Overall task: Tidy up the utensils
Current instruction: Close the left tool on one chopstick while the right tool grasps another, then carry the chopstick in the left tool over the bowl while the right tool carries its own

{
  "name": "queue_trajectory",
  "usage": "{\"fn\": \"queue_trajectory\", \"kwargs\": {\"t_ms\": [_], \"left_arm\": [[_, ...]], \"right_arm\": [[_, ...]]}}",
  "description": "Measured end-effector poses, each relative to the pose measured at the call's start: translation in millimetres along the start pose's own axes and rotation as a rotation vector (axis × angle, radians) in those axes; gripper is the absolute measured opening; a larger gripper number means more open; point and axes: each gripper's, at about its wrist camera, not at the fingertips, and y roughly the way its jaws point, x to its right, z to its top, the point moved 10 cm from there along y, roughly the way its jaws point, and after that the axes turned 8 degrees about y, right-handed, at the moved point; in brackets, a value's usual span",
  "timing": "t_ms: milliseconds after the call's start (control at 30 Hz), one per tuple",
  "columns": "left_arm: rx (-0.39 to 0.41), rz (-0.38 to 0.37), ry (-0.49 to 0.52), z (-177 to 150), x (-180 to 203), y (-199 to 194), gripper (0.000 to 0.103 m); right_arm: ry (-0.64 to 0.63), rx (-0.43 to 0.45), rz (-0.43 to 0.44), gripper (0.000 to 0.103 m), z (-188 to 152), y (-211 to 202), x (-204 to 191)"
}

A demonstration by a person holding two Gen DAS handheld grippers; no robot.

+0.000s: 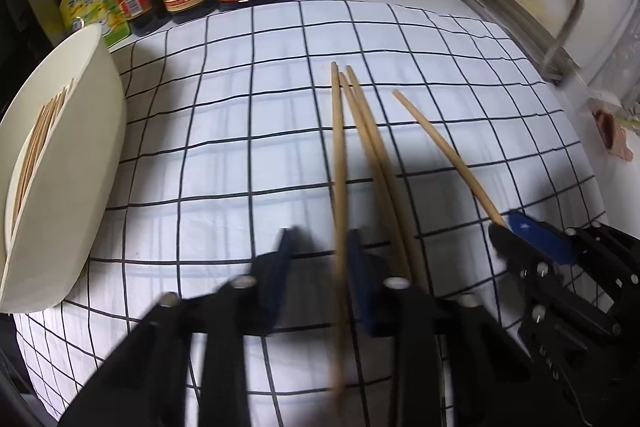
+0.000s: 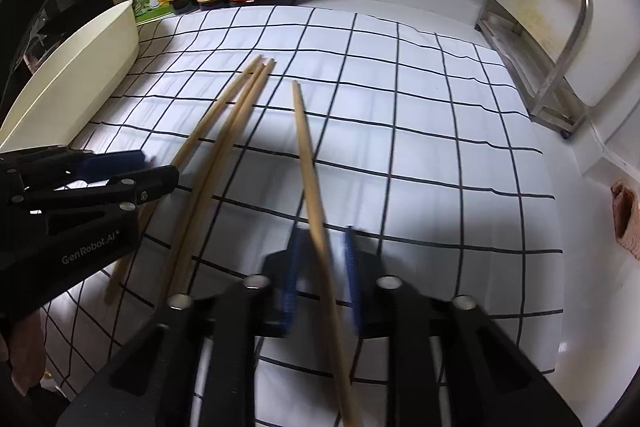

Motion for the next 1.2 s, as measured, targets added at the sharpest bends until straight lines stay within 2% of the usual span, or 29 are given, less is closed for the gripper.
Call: {"fn": "queue_trajectory", "kwargs": {"t_ms": [33, 300, 500, 633, 900, 1200], "left_arm": [[-0.007, -0.008, 0.003, -0.3, 0.7, -0.1, 0.007], [-0.035, -0.046, -0.007, -4.9, -5.7, -9.4, 0.007], [0.021, -0.055, -0.021, 9.2, -25.9, -45.0, 0.007], [0.078, -0.053, -0.033, 22.7, -50.1, -75.7, 0.007], [0.144, 0.003, -0.106, 32.0, -129.5, -110.4, 0.007], [0.119, 0.085, -0.243, 7.2, -245.0, -108.9, 0.007]], "right_arm": [[0.007, -0.003, 0.004, 0.007, 0.6, 0.3, -0.4], [0.107, -0.012, 0.06, 0.006, 2.9, -12.5, -2.3], [0.142, 0.018, 0.097, 0.006, 16.9, -35.4, -16.3], [0.151, 0.049, 0.14, 0.006, 36.9, -52.6, -40.0], [0.074, 0.102, 0.236, 0.006, 91.1, -64.6, -124.2], [-0.047, 0.074, 0.316, 0.006, 123.7, -38.6, -233.4]]}}
